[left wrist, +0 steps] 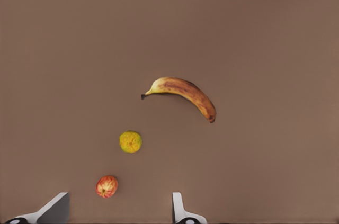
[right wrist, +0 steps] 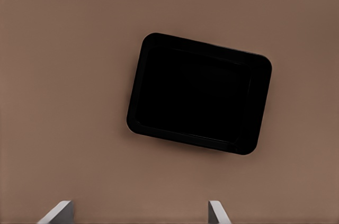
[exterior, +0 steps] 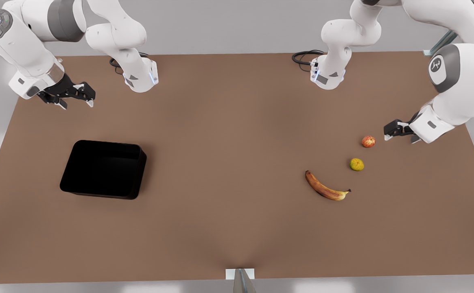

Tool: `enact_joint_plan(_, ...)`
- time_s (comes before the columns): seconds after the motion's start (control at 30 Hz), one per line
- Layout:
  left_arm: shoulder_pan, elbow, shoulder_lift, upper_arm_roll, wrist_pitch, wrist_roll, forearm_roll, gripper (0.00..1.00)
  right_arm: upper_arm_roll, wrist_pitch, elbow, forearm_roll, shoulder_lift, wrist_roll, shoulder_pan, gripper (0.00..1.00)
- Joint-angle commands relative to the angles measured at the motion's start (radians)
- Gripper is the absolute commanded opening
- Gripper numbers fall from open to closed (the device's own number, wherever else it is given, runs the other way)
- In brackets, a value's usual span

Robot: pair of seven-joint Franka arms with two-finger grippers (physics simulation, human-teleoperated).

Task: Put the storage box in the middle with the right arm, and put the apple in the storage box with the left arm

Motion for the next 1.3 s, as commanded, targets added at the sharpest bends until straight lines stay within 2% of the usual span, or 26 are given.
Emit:
enact_joint_plan(0.0,0.000,0.000,0.000,0.000,0.000,0.000,0.000,1.00,0.000,0.000,0.000,0.000,0.000,0.000,0.000,1.00)
enact_joint_plan(0.13,0.000,-0.002,-0.002,0.011,-0.003,0.001,-0.002,1.00,-0.002,0.014,-0.005,0.000,0.012,0.000,-0.005,1.00)
enact_joint_plan(0.2,0.000,-0.008,0.009,0.020,-0.086,-0.049,0.009,1.00,-0.003,0.078,-0.006,-0.002,0.075,-0.002,-0.048,1.00)
enact_joint_plan(0.33,0.000,-0.126,0.029,0.049,-0.089,-0.589,-0.131,1.00,-0.003,0.208,0.000,-0.009,0.260,-0.009,-0.120,1.00)
enact_joint_plan(0.37,0.000,-0.159,0.058,0.113,-0.077,-0.788,-0.276,1.00,-0.002,0.241,-0.002,-0.010,0.319,-0.009,-0.164,1.00)
enact_joint_plan(0.43,0.000,-0.282,0.061,0.178,-0.008,-1.014,-0.437,1.00,-0.002,0.305,-0.008,0.000,0.399,-0.009,-0.221,1.00)
enact_joint_plan(0.5,0.002,-0.435,0.046,0.324,0.011,-1.023,-0.655,1.00,-0.002,0.371,-0.008,0.000,0.474,-0.009,-0.239,1.00)
enact_joint_plan(0.57,0.000,-0.613,0.006,0.351,0.103,-1.020,-0.764,1.00,-0.002,0.437,-0.005,0.000,0.544,-0.032,-0.265,1.00)
enact_joint_plan(0.63,-0.023,-0.721,0.005,0.468,0.120,-0.979,-0.879,1.00,0.000,0.477,-0.009,0.000,0.583,-0.089,-0.313,1.00)
enact_joint_plan(0.67,-0.041,-0.765,0.006,0.489,0.163,-0.956,-0.919,1.00,0.000,0.477,-0.009,0.001,0.589,-0.127,-0.341,1.00)
enact_joint_plan(0.83,-0.038,-0.805,0.126,0.543,0.172,-0.855,-1.091,1.00,0.000,0.549,-0.014,0.044,0.667,-0.255,-0.448,1.00)
enact_joint_plan(1.03,-0.030,-0.857,0.170,0.580,0.158,-0.761,-1.105,1.00,0.003,0.678,-0.028,0.086,0.770,-0.261,-0.448,1.00)
enact_joint_plan(1.27,0.006,-0.845,0.271,0.592,0.140,-0.706,-1.111,1.00,0.003,0.678,-0.031,0.086,0.804,-0.268,-0.454,1.00)
